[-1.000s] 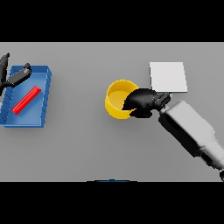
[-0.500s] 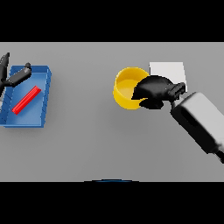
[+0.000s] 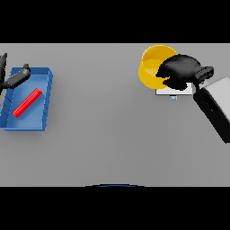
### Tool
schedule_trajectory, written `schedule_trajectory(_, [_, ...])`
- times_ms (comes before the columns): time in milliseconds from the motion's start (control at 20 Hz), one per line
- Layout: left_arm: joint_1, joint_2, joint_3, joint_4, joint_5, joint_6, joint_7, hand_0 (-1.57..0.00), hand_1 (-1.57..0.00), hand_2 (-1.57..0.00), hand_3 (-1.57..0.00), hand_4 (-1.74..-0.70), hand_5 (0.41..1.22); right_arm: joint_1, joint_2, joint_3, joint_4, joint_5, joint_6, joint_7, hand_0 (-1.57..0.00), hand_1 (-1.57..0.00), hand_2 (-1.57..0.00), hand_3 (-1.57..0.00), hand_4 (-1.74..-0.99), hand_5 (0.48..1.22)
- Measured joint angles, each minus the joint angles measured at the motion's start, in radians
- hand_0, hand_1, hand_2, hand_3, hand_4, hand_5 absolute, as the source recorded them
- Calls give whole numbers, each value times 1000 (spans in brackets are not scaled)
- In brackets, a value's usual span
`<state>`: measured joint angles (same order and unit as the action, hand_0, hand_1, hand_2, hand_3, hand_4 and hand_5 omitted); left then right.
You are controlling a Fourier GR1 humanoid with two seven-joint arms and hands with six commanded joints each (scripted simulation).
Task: Pick up the red beaker and tilt it to pour out 1 green nut into yellow bowl. Pick up the yellow bowl and place it on the metallic measuring scale.
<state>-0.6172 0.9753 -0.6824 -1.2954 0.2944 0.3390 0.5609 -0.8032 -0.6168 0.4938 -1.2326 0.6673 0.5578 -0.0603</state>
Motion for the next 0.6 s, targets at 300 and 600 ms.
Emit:
schedule_trajectory(300, [5, 3, -2, -19, 4, 6, 30, 1, 1, 1, 1, -829, 774, -22, -3, -25, 197, -3, -85, -47, -1571, -1571, -1571, -1168, -1720, 1221])
schedule_trajectory(600, [-4, -9, -3, 12, 0, -5, 28, 1, 1, 1, 1, -814, 757, -60, 21, -20, 403, 18, -176, -74, -1571, -1566, -1571, -1360, -1724, 1221])
